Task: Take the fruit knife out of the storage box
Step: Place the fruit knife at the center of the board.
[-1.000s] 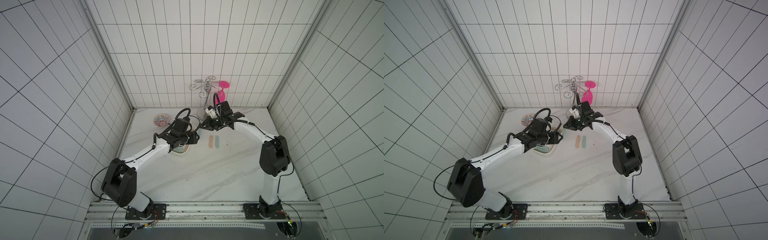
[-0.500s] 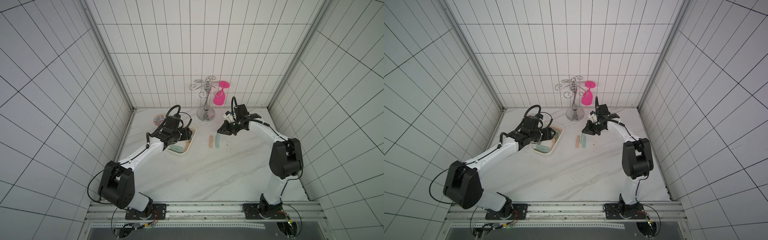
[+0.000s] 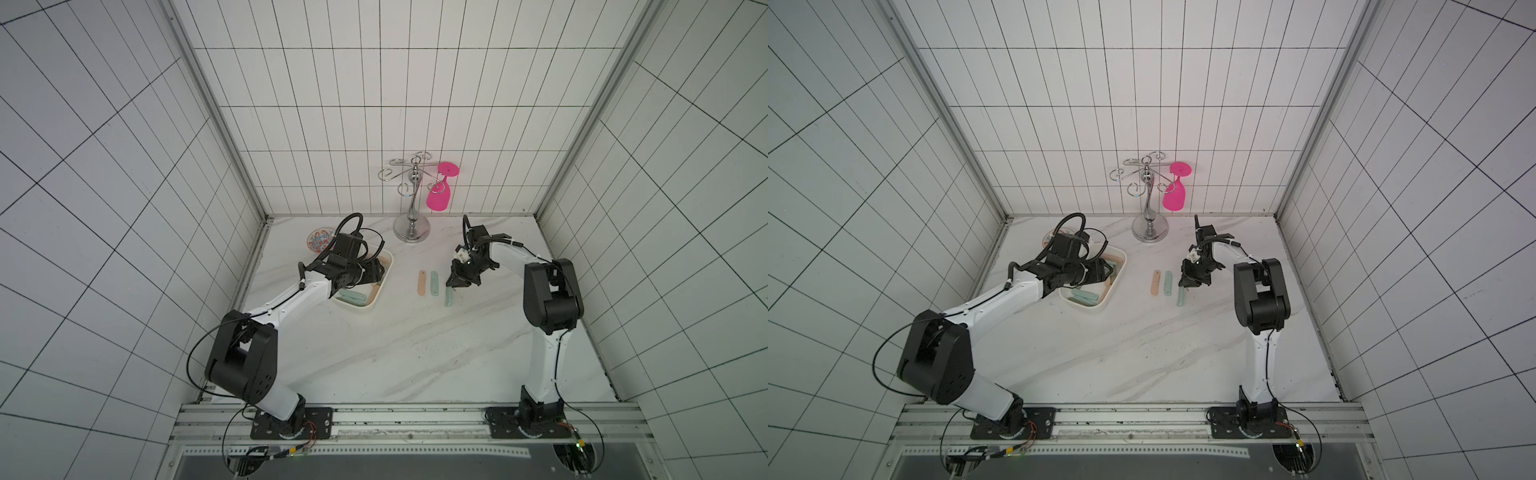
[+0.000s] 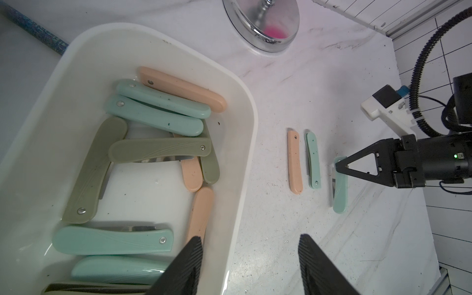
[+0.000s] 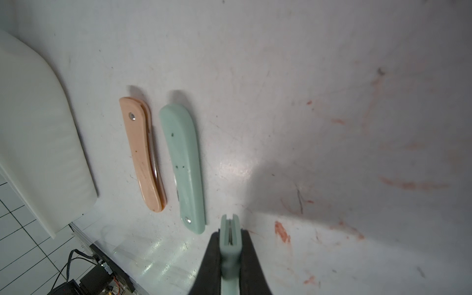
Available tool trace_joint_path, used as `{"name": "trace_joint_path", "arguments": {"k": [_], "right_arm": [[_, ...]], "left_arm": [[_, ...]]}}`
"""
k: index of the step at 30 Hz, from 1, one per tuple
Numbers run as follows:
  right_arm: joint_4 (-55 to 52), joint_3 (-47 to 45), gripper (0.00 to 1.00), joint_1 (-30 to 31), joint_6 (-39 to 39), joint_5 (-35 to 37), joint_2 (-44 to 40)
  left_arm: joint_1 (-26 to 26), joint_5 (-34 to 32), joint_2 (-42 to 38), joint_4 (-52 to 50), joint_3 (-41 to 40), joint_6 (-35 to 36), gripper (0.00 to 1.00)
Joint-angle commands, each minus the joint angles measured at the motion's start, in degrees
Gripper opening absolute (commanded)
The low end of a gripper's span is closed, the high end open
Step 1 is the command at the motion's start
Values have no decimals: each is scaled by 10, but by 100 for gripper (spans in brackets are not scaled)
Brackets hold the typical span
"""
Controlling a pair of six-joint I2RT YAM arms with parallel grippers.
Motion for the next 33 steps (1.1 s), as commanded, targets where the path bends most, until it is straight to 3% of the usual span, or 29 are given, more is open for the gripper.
{"name": "trace_joint_path", "arguments": {"k": [1, 12, 27, 33], "right_arm": [[-18, 43, 0, -9, -25, 9, 15], [-36, 109, 0, -18, -56, -23, 81], [-64, 154, 9, -21, -72, 3, 114], [-63, 151, 22, -21, -66, 16, 112]], "left_arm": [[4, 9, 16, 4, 19, 10, 63], [7, 13, 32, 0, 30, 14, 62], [10, 12, 46, 1, 34, 13, 62], [10, 10, 49, 1, 34, 11, 62]]}}
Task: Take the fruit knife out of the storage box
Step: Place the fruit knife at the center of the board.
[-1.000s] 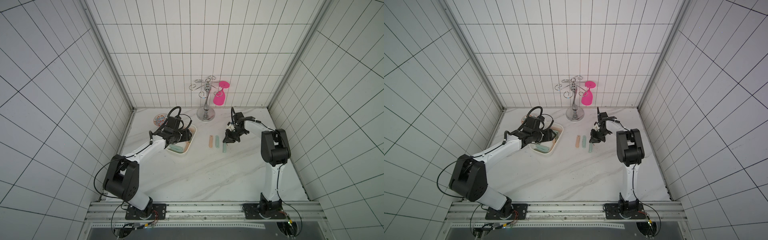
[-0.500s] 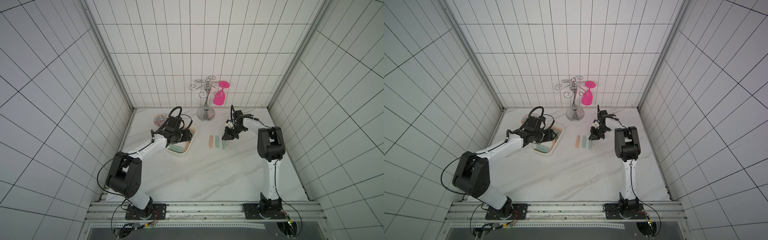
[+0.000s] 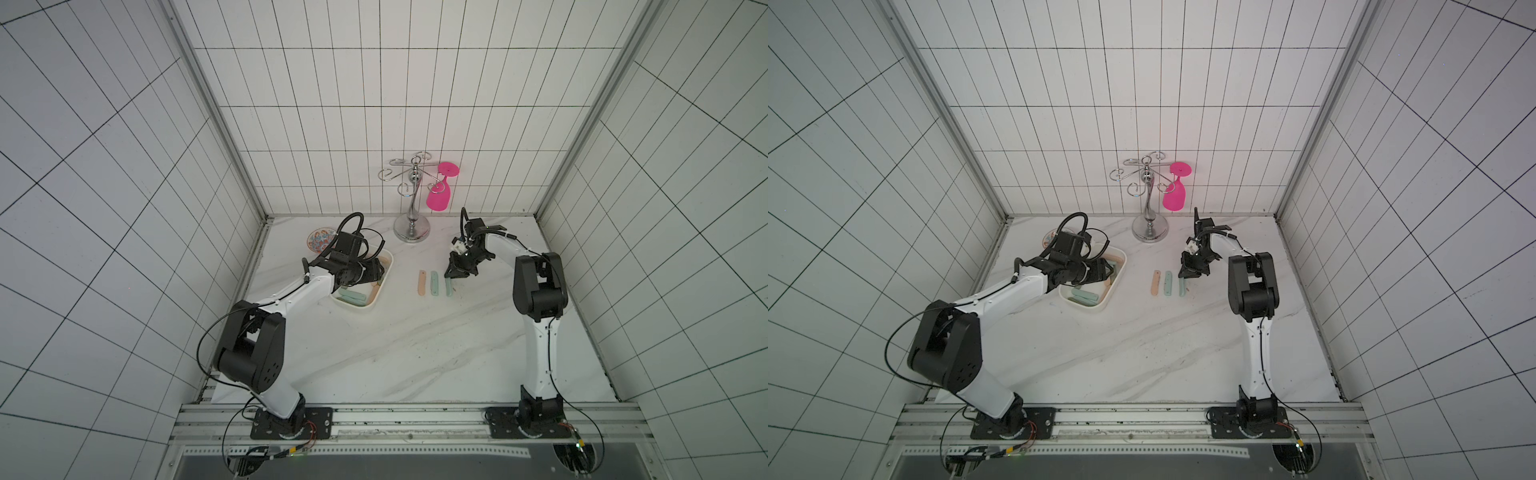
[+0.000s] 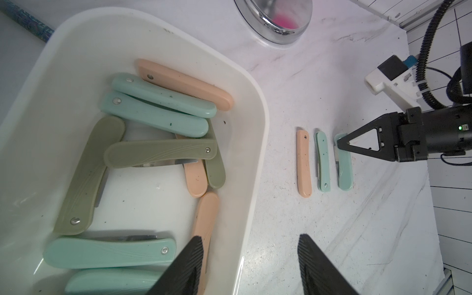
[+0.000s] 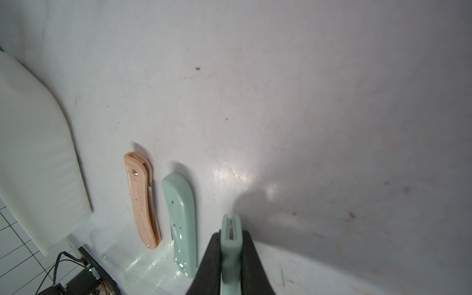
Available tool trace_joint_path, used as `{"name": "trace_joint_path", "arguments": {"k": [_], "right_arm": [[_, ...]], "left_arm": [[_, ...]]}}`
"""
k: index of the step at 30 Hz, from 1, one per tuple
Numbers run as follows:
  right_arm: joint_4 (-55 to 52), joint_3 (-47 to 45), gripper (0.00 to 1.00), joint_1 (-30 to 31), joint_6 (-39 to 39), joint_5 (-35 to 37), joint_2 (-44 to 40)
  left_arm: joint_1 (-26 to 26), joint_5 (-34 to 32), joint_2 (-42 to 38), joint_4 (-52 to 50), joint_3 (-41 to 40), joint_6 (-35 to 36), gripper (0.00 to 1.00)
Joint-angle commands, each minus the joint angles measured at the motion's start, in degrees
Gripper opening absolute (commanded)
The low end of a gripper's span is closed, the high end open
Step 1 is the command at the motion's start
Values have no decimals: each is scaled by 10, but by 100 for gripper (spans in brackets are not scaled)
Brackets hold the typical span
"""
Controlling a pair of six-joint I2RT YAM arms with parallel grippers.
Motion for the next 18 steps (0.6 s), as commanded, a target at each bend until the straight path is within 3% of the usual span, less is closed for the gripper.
{"name": "trace_joint_path", "arguments": {"k": [1, 5, 13, 18], "right_arm": [[-17, 16, 25, -7, -11, 20, 15], [-12, 14, 34, -7, -5, 28, 10], [-8, 12, 36, -9, 3, 40, -7], [-4, 2, 48, -8, 12, 67, -35]], "left_arm": [[2, 0, 10, 5, 15, 4, 62], [2, -2, 10, 5, 14, 3, 62], [2, -8, 12, 3, 13, 3, 62], [2, -35, 13, -8, 15, 0, 63]]}}
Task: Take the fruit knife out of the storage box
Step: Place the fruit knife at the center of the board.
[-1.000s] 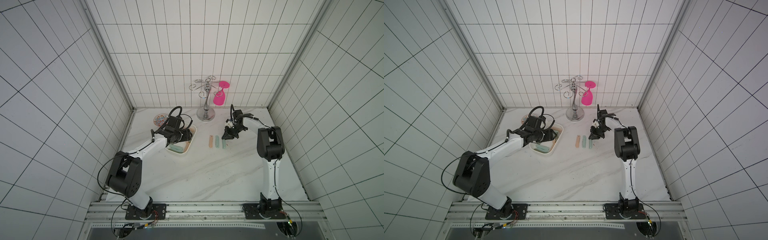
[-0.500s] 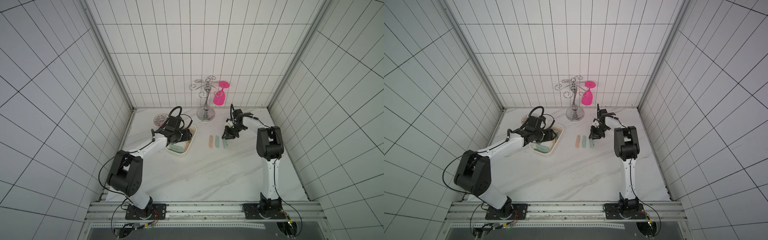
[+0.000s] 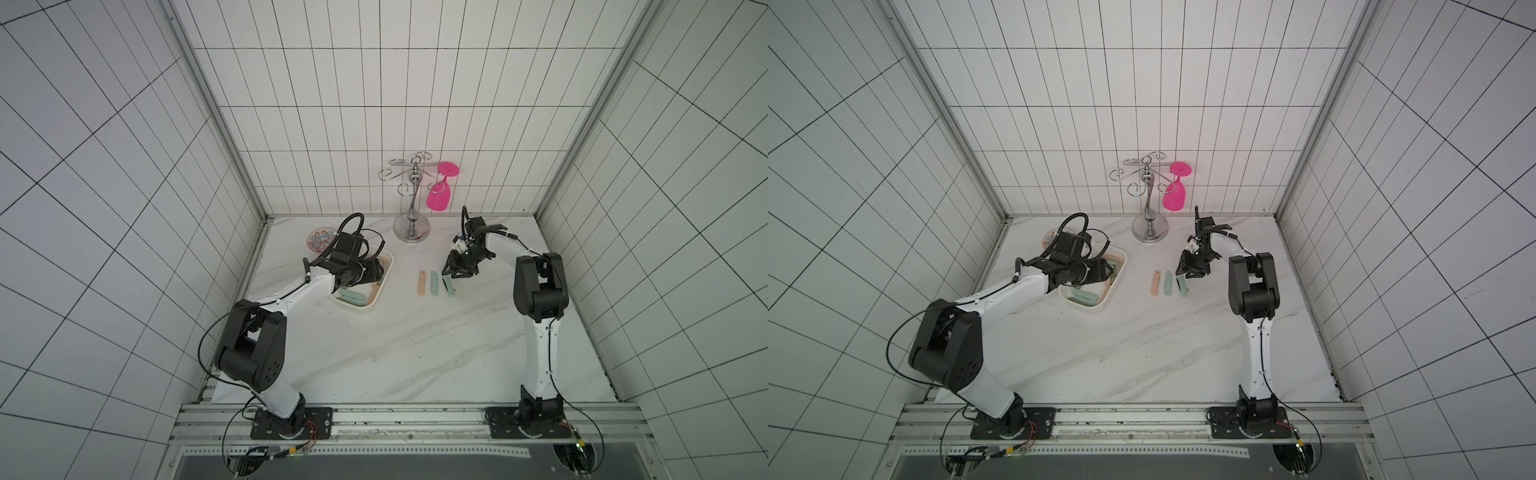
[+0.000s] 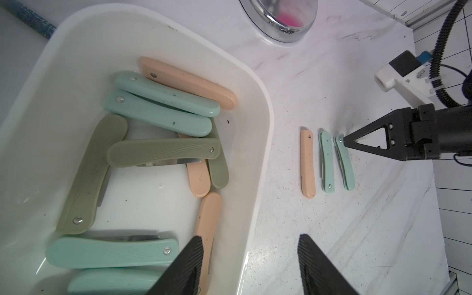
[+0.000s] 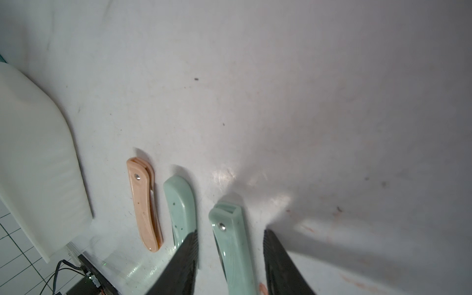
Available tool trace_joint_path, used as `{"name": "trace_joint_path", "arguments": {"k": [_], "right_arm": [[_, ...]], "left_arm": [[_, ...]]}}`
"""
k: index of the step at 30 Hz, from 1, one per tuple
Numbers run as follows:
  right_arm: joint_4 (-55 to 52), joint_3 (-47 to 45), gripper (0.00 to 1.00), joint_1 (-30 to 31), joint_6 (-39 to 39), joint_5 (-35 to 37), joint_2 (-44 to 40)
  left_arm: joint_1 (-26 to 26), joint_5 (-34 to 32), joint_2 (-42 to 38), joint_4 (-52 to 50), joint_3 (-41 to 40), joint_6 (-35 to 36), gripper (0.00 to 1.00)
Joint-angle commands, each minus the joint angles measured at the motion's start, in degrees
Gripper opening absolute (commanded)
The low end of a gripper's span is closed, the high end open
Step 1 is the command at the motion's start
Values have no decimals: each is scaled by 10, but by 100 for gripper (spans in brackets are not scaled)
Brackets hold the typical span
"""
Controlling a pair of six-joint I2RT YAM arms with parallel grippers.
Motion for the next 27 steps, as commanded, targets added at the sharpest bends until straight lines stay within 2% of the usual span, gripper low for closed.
{"name": "trace_joint_path", "arguments": {"k": [1, 11, 17, 22, 27], "right_arm": [[-6, -4, 50, -7, 5, 51, -32], [0, -43, 69, 32, 23, 128, -123], [-7, -42, 78, 55, 27, 138, -166], [-25, -22, 81, 78, 24, 136, -186], [-32, -16, 81, 83, 20, 131, -193]], "left_arm": [[3, -33, 11, -10, 17, -1, 63], [3, -136, 39, -54, 39, 0, 65], [3, -152, 80, -49, 62, -4, 67], [4, -170, 121, -50, 94, -51, 68], [5, -160, 149, -42, 108, -148, 68]]}}
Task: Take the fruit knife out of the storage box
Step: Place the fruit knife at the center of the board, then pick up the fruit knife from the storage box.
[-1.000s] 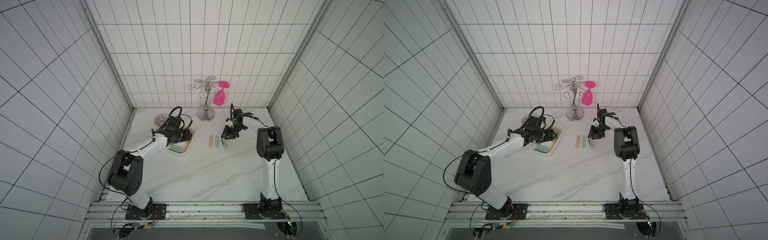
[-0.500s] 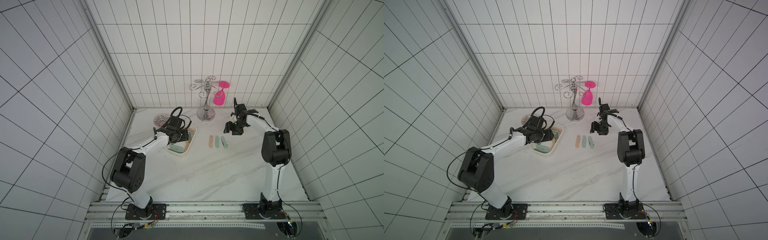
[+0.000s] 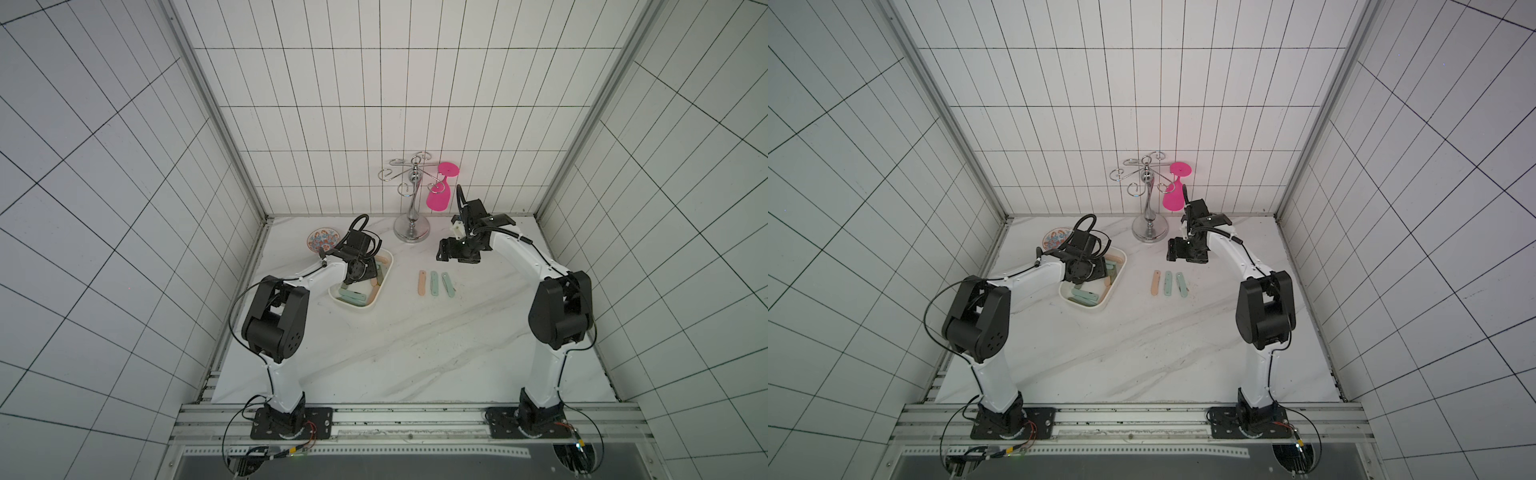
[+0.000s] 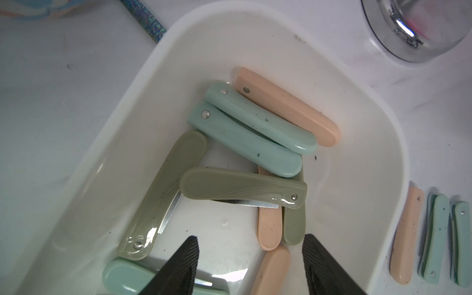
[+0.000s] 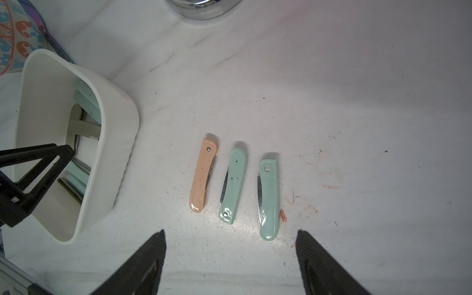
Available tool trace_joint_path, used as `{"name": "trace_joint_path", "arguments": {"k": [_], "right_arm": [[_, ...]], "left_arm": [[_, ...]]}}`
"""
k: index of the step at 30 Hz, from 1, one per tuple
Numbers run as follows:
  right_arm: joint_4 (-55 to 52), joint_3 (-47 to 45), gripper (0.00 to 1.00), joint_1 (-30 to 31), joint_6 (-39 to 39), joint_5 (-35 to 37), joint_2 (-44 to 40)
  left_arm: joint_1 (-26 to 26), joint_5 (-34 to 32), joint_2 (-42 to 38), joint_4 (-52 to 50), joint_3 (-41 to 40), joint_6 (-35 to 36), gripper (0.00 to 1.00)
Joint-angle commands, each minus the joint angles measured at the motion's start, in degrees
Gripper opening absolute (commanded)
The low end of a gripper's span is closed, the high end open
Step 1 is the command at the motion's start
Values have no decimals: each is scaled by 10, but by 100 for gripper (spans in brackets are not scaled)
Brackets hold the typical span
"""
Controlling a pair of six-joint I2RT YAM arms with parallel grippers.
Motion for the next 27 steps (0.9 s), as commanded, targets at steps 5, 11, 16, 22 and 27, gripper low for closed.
{"name": "trace_joint_path", "arguments": {"k": [5, 11, 16, 22, 27], "right_arm": [[-30, 10, 81, 4, -12, 3, -22], [-32, 12, 81, 4, -17, -5, -27], [-33, 12, 81, 4, -21, -11, -27], [-33, 13, 81, 2, -24, -15, -28], [-34, 14, 81, 2, -24, -24, -23]], "left_arm": [[2, 16, 35, 11, 32, -180, 68], [2, 6, 46, 11, 35, -288, 69], [2, 4, 69, 34, 44, -319, 69], [3, -7, 98, 33, 54, -329, 68], [8, -12, 110, 39, 51, -328, 61]]}}
